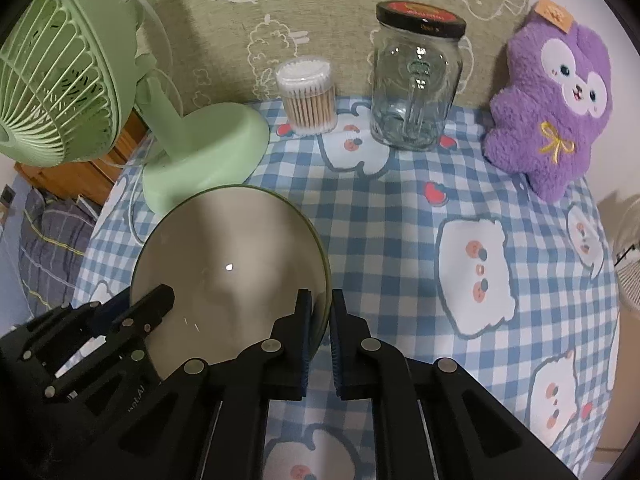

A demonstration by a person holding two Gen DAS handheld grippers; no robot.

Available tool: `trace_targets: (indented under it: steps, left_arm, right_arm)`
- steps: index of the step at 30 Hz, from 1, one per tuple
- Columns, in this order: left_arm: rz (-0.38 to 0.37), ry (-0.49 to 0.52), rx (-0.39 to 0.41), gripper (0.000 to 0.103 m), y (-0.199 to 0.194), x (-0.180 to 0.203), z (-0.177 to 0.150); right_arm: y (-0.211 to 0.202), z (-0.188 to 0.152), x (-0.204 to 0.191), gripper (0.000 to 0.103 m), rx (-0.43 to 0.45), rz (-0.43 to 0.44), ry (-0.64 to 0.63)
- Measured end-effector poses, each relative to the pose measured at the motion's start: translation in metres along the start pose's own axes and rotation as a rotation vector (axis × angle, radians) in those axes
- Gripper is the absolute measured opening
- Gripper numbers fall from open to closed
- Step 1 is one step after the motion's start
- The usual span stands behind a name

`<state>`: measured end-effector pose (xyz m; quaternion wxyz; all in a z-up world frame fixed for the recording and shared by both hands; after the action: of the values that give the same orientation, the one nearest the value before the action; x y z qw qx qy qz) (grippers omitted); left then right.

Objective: Organize plates and bowls
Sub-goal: 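Lift the white bowl with both tools and carry it toward the bowl stack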

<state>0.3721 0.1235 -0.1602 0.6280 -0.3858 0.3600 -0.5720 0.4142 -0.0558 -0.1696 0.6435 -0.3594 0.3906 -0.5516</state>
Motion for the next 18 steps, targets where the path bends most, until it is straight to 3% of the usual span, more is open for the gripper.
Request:
trace_targets:
  steps: [18]
  left_arm:
    - [0.014,-0.003,0.007,0.010,-0.047,0.009,-0.025]
  right_arm:
    - [-0.053,-0.028,-0.003,0.010,0.046,-0.006,-0.031]
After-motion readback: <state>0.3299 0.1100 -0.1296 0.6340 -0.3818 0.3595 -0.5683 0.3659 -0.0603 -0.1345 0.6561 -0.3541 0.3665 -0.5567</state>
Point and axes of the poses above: each gripper's, at about its wrist camera, not at the fingertips, and y roughly the way its jaws point, x to its right, z to its top, the point moved 7 cm from there along y, roughly the way its jaws point
